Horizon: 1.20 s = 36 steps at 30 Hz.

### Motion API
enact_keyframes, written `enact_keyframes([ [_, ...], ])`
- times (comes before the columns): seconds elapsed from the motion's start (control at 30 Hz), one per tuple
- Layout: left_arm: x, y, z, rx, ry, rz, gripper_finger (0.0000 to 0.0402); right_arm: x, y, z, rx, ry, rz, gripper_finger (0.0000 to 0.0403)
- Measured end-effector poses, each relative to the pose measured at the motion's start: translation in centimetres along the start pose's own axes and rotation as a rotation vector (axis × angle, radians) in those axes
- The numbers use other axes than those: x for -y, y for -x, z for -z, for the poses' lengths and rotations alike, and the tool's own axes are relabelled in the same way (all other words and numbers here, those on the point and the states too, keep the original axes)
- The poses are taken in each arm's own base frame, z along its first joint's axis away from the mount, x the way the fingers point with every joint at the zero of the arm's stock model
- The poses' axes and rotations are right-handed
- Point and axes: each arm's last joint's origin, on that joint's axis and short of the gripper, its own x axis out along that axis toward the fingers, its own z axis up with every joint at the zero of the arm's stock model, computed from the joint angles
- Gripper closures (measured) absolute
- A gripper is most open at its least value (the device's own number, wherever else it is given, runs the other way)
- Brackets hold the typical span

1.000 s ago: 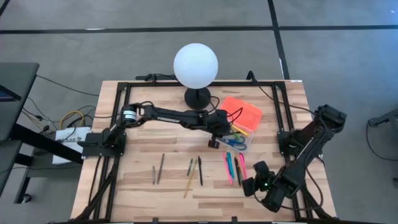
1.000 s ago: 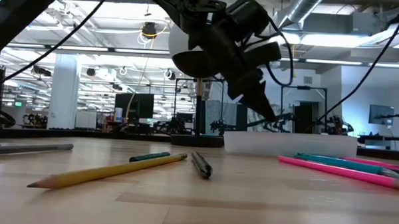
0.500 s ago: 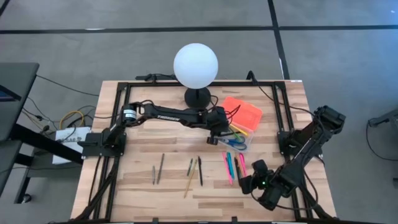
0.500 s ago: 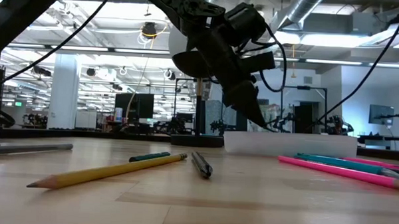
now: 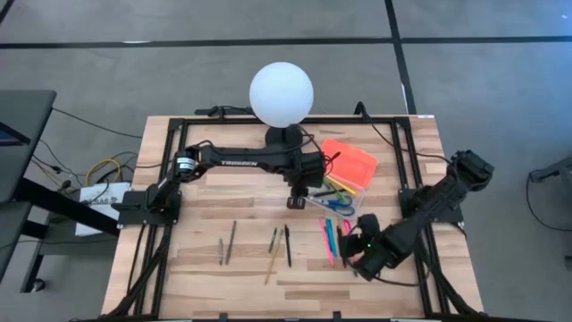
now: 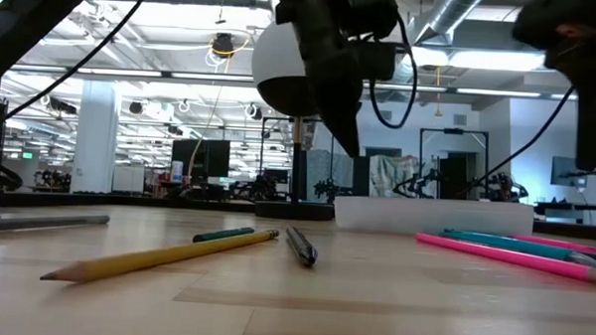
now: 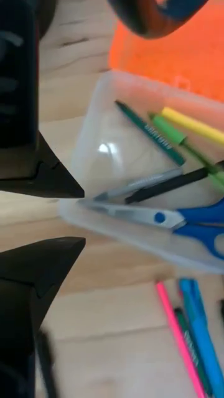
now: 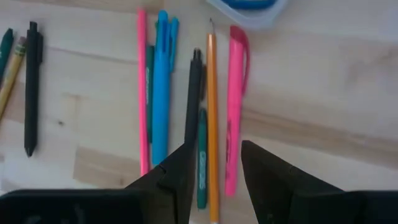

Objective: Pick & place school supplies into a supply box
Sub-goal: Put the pink pen into the orange supply box

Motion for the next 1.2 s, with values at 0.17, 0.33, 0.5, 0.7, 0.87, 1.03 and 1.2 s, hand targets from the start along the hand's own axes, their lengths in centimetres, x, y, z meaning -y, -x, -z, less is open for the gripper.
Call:
enact_keyframes([
  [0.17,0.3,1.1,-0.5,0.021,0.031,0.068,0.0299,-0.3,-0.5,-0.5,0.012,0.009,0.018,0.0281],
  [0.33,0.9,2.2,-1.5,0.068,0.018,0.093,0.0299,-0.5,-2.3,0.6,-0.029,0.025,0.085,0.0281],
  [0.5,1.5,2.9,-2.1,0.101,-0.016,0.094,0.0299,-0.7,-4.0,1.7,-0.043,0.008,0.113,0.0281],
  [0.7,1.6,3.1,-2.3,0.115,-0.025,0.091,0.0299,-0.8,-4.6,1.9,-0.029,0.001,0.110,0.0281],
  [0.87,1.6,3.1,-2.3,0.115,-0.029,0.091,0.0299,-0.4,-4.6,1.6,0.011,-0.001,0.149,0.0281],
  [1.03,1.5,3.1,-2.3,0.115,-0.035,0.086,0.0299,-0.4,-4.6,1.5,0.031,0.007,0.142,0.0281],
  [1.2,1.5,3.1,-2.3,0.113,-0.035,0.075,0.0299,-0.3,-5.1,1.5,0.037,0.013,0.151,0.0281],
])
